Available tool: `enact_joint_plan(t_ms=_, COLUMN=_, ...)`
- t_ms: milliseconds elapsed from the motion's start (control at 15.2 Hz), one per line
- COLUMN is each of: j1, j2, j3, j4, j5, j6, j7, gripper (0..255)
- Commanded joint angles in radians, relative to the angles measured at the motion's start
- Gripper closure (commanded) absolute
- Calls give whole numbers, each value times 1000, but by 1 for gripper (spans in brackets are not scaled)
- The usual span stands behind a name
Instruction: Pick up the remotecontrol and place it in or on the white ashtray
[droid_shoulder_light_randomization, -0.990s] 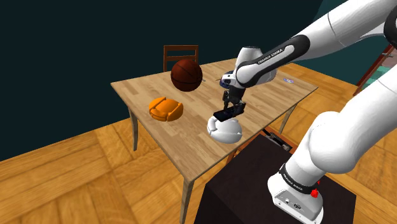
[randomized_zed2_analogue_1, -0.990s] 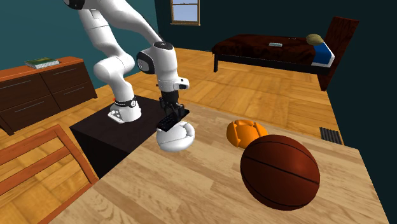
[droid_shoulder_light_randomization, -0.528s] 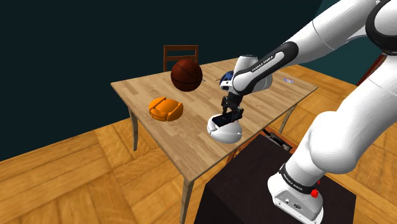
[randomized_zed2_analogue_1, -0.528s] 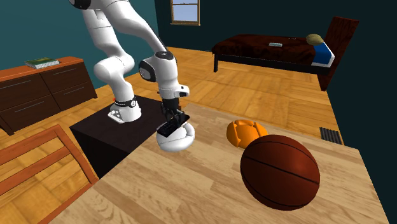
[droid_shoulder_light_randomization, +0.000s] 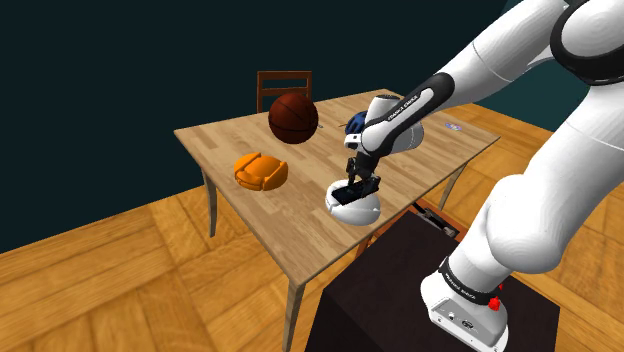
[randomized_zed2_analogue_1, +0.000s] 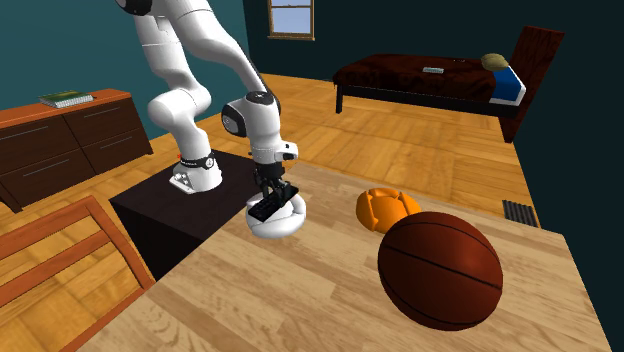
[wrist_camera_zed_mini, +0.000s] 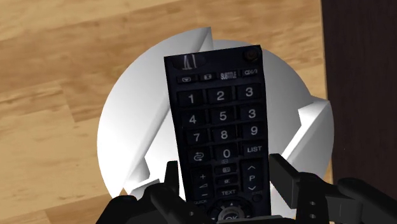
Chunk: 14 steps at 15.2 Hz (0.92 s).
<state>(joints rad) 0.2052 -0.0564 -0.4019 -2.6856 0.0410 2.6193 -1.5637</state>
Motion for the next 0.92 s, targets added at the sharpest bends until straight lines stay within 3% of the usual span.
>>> enact_joint_plan(t_ms=0, j1=0, j2=0, j3=0, j4=0, j5=0, j6=1, j7=0, gripper=255)
enact_joint_plan(t_ms=132, j1=0, j2=0, j3=0, j4=0, j5=0, j6=1, j7=0, gripper=255)
enact_joint_plan(t_ms=198, j1=0, j2=0, j3=0, j4=0, j5=0, j6=1, j7=0, gripper=0)
enact_joint_plan(t_ms=528, j1=0, j2=0, j3=0, j4=0, j5=0, j6=1, j7=0, gripper=0)
enact_joint_plan(t_ms=726, j1=-18, j2=-114, j3=4, j4=18, j5=-80, j6=-124, j7=58, gripper=0)
enact_joint_plan(t_ms=858, j1=-25, j2=-141, j3=10, j4=26, j5=-93, j6=-157, j7=67, gripper=0)
